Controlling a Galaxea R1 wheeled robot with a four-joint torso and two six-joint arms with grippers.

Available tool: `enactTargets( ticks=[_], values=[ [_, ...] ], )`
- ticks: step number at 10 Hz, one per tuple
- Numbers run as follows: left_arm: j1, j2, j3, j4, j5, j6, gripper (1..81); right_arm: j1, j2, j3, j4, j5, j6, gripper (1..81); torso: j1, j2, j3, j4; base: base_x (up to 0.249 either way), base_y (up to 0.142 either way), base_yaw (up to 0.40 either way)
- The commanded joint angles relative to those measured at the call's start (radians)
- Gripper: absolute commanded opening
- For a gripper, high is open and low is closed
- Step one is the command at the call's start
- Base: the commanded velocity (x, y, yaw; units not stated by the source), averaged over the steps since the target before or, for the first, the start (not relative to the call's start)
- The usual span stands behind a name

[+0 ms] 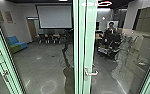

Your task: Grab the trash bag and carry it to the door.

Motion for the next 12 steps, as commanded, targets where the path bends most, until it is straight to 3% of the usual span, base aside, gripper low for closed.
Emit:
enactTargets(
  ticks=[1, 8, 12],
  values=[
    [-0.071, -0.003, -0.002, 0.007, 0.067, 0.005, 1.0, 0.042, 0.005, 0.007, -0.014, -0.044, -0.004, 81.1, 0.0, 0.0, 0.0, 0.0, 0.0, 0.0, 0.258],
    [-0.075, 0.0, -0.003, 0.007, 0.067, 0.003, 1.0, 0.041, 0.005, 0.006, -0.013, -0.043, -0.004, 81.1, 0.0, 0.0, 0.0, 0.0, 0.0, 0.0, 0.148],
    [-0.076, -0.003, -0.005, 0.0, 0.066, 0.003, 1.0, 0.042, 0.006, 0.006, -0.011, -0.043, -0.002, 81.1, 0.0, 0.0, 0.0, 0.0, 0.0, 0.0, 0.0]
  ],
)
